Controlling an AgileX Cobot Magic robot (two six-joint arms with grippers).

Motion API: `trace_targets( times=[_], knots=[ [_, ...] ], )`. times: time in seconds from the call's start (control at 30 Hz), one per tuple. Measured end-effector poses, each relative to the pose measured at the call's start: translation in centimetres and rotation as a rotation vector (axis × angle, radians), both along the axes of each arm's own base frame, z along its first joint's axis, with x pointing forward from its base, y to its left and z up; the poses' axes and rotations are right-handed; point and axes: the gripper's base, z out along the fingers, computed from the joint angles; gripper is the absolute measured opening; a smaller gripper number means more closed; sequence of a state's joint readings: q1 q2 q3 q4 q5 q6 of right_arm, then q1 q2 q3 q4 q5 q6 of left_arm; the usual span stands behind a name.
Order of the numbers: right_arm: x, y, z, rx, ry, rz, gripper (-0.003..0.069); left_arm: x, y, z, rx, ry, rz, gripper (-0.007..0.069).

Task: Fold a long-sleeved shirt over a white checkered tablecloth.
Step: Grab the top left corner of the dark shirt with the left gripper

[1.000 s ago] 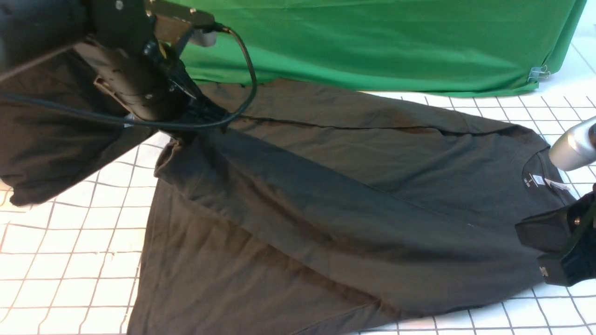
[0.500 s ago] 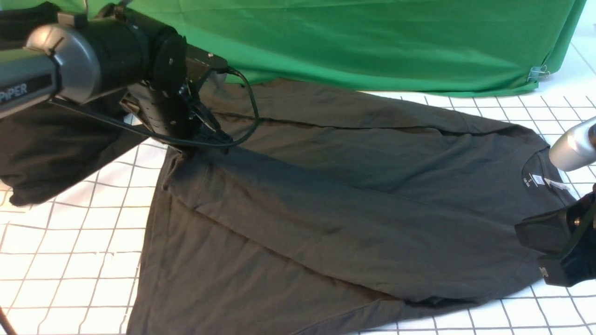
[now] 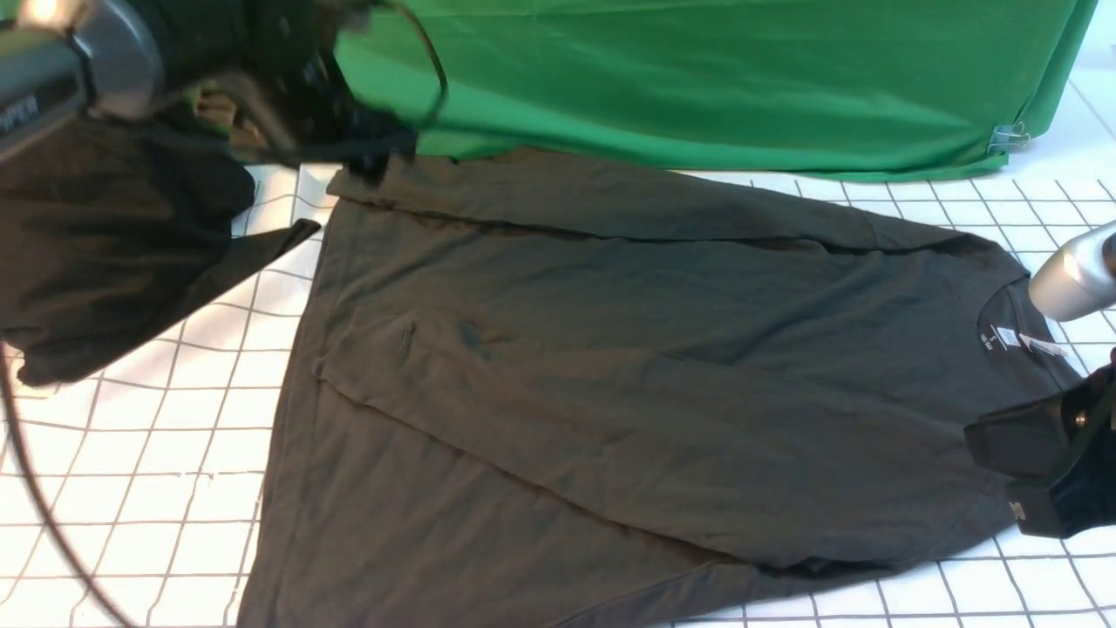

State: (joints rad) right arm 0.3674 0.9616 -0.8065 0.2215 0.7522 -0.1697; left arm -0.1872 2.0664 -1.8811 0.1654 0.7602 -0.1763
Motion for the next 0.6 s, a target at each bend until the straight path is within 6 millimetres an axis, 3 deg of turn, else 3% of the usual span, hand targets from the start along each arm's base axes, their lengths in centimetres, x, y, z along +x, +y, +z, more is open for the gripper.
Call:
trace_targets(
  times=[0.13, 0.3, 0.6],
  knots=[
    [0.0, 0.0, 0.0, 0.003, 0.004, -0.004, 0.006, 3.0, 1.1, -0.9, -0.047, -0.034, 0.015, 0.0485],
    [-0.1, 0.0, -0.1, 0.005, 0.016, -0.009, 0.007, 7.4, 3.0, -5.4, -0.072, -0.05, 0.1, 0.0455],
    [-0.3, 0.0, -0.3, -0.004, 0.045, -0.005, 0.0071, 9.6, 5.1, -9.7, -0.155, -0.054, 0.175, 0.0453]
  ],
)
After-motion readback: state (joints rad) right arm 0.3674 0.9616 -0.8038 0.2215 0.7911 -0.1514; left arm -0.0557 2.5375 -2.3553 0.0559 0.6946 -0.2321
